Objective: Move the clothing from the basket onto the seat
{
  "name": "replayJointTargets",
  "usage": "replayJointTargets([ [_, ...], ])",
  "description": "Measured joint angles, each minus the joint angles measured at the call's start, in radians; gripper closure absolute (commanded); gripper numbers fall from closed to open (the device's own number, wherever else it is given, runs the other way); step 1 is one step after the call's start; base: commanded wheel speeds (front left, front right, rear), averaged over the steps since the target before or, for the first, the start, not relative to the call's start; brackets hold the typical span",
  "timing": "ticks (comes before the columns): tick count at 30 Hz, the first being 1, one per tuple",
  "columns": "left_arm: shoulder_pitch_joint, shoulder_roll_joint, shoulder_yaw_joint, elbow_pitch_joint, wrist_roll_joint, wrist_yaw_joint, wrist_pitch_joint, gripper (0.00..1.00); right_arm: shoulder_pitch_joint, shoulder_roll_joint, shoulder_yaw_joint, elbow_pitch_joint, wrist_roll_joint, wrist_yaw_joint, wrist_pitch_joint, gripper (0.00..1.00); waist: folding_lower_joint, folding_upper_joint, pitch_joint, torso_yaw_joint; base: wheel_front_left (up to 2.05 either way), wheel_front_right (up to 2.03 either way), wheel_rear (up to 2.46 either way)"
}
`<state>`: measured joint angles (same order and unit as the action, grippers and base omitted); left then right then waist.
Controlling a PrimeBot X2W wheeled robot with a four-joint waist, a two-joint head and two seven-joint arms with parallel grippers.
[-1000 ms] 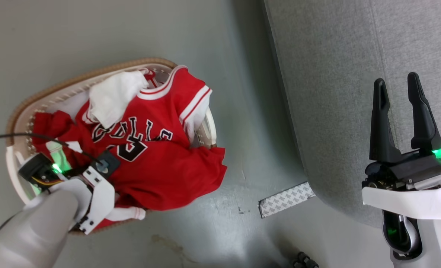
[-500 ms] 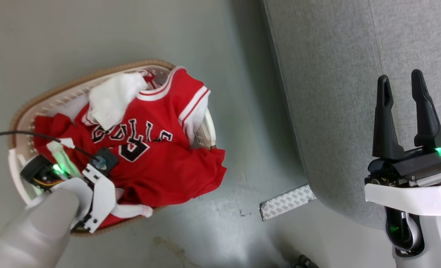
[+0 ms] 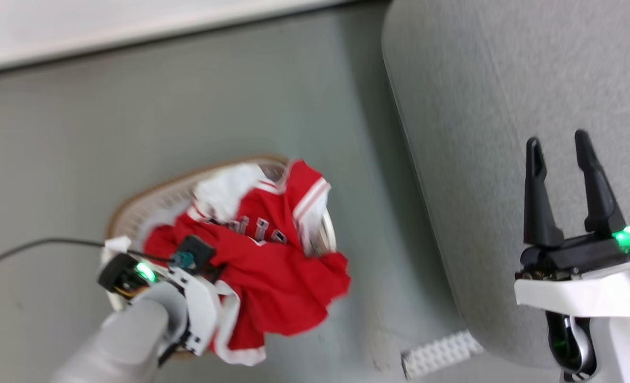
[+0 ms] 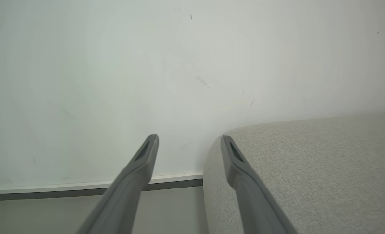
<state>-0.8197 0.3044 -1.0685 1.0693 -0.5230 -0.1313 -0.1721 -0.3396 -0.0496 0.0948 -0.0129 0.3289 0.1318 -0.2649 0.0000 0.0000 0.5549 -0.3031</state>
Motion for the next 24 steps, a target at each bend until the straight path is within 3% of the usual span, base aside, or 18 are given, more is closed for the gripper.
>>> replayJointTargets([
  [13, 0.125, -0.077, 0.104, -0.141, -0.125, 0.008, -0.086, 1.0, 0.122, 0.0, 0.003, 0.084, -0.048, 0.0, 0.0, 0.0, -0.0003, 0.0, -0.322, 0.104, 0.0, 0.0, 0.0],
  [24, 0.182, -0.038, 0.198, -0.447, -0.129, 0.107, -0.091, 1.0, 0.194, 0.0, 0.039, 0.12, -0.047, 0.0, 0.0, 0.0, -0.0004, 0.0, -0.515, 0.183, 0.0, 0.0, 0.0],
])
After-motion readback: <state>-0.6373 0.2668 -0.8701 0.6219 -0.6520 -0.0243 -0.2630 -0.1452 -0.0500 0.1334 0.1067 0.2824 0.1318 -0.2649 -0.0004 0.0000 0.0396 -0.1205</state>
